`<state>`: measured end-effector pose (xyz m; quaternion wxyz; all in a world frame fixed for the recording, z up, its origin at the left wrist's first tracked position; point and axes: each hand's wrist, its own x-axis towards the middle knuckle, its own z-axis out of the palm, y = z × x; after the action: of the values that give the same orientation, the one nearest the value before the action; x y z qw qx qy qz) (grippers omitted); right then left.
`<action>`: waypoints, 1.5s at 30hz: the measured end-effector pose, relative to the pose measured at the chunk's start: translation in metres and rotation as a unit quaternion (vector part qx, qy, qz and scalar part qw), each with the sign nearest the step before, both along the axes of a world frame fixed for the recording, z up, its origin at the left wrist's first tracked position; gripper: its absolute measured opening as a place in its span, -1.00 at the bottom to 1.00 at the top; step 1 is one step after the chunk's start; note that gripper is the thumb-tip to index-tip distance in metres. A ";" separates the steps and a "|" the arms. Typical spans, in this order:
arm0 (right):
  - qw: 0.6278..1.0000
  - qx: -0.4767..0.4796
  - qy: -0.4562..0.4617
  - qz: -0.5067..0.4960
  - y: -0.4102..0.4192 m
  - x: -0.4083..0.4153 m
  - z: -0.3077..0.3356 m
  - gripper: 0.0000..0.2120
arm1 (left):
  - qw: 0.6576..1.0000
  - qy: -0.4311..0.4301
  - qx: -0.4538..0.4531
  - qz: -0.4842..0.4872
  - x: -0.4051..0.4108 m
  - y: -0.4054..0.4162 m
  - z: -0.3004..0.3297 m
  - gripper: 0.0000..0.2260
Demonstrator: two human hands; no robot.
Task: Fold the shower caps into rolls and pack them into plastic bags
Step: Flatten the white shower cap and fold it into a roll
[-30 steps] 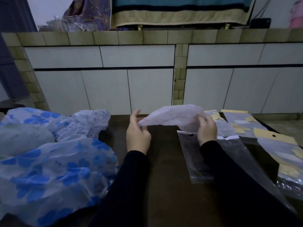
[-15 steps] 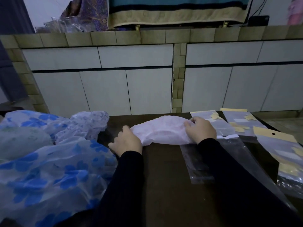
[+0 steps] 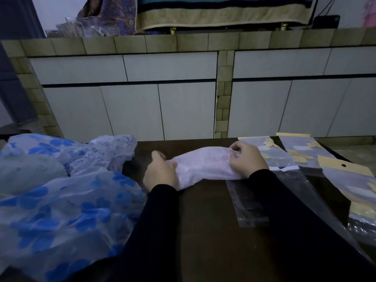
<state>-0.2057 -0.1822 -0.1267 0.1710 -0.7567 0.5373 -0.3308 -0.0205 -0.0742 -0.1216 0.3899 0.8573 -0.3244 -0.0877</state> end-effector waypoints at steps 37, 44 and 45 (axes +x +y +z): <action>0.990 -0.055 0.016 0.128 0.009 0.020 0.007 -0.94 | 0.985 -0.028 -0.071 -0.153 -0.012 0.005 0.012 -0.88; 0.989 -0.131 0.069 0.027 0.013 0.027 0.009 -0.77 | 0.991 -0.003 -0.050 -0.120 -0.018 0.005 0.007 -0.73; 0.984 -0.151 0.097 0.011 0.011 0.028 0.007 -0.75 | 0.993 -0.008 -0.042 -0.108 -0.018 0.005 0.006 -0.75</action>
<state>-0.1775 -0.1710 -0.1200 0.0059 -0.8082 0.4871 -0.3311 -0.0381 -0.0691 -0.1155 0.4114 0.8009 -0.4212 -0.1088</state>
